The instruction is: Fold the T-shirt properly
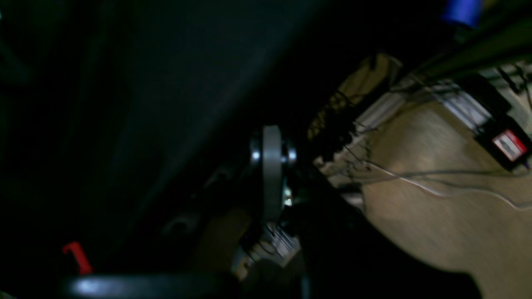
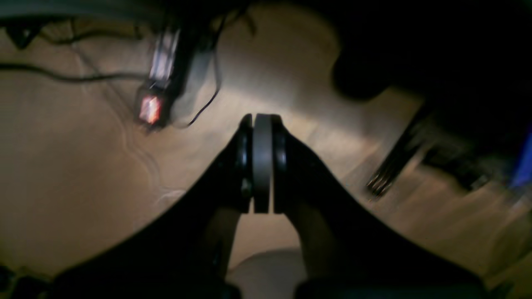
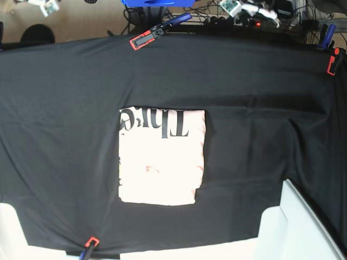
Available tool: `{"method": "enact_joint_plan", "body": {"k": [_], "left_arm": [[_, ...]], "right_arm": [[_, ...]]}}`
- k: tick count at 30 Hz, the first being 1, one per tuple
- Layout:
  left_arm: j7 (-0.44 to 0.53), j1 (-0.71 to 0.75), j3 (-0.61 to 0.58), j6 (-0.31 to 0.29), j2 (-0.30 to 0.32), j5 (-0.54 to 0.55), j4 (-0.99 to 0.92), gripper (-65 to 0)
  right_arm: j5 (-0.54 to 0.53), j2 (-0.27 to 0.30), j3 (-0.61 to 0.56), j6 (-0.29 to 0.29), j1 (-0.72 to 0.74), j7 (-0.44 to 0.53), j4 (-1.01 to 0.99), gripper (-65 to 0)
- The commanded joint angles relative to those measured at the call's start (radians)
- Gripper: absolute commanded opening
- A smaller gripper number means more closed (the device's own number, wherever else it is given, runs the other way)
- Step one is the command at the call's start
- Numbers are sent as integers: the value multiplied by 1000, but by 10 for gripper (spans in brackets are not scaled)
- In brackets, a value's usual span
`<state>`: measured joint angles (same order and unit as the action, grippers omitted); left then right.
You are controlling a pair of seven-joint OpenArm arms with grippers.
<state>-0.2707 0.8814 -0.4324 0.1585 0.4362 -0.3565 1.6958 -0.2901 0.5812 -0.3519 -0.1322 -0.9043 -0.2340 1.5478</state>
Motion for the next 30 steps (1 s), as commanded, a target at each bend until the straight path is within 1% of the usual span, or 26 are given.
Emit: {"method": "enact_joint_plan", "body": {"k": [1, 3, 4, 6, 8, 10, 12, 14, 15, 16, 18, 20, 23, 25, 27, 30], "left_arm": [[8, 11, 0, 11, -12, -6, -24, -650], [8, -5, 2, 11, -46, -6, -101, -650], [8, -29, 0, 11, -70, -6, -155, -650], [8, -86, 0, 11, -122, -6, -293, -650], [8, -176, -12, 11, -178, -6, -472, -650], [8, -293, -35, 11, -236, -5, -707, -650], [9, -399, -36, 11, -308, 14, -942, -650], [34, -500, -36, 11, -360, 83, -1150, -650], [69, -555, -36, 10, -380, 138, -1265, -650], [109, -595, -38, 10, -392, 193, -1347, -650], [222, -669, -44, 8, -403, 322, -1485, -650], [291, -703, -44, 8, -405, 417, -1526, -650], [304, -726, -46, 8, -402, 518, -1529, -650], [311, -732, -44, 8, -400, 526, -1529, -650], [313, -735, -44, 8, -400, 511, -1528, -650], [313, -736, -35, 13, -400, 515, -1508, -650]], "right_arm": [[1, -7, 3, -5, -2, 3, -22, -650], [1, -54, -9, -4, 47, 3, -85, -650], [1, -74, -36, 10, 92, 2, -132, -650], [-1, -108, -106, 58, 193, 2, -266, -650], [-2, -155, -181, 102, 307, 2, -448, -650], [-2, -224, -238, 122, 420, 5, -679, -650], [-2, -290, -278, 136, 517, 15, -909, -650], [-2, -346, -312, 162, 594, 68, -1090, -650], [-2, -366, -322, 182, 623, 118, -1176, -650], [-2, -379, -326, 196, 644, 167, -1237, -650], [-2, -398, -324, 216, 684, 273, -1349, -650], [-2, -405, -324, 219, 707, 333, -1404, -650], [-2, -405, -324, 219, 719, 365, -1424, -650], [-2, -402, -322, 219, 726, 385, -1424, -650], [-4, -401, -322, 213, 726, 396, -1424, -650], [-4, -399, -322, 213, 727, 396, -1424, -650]]}}
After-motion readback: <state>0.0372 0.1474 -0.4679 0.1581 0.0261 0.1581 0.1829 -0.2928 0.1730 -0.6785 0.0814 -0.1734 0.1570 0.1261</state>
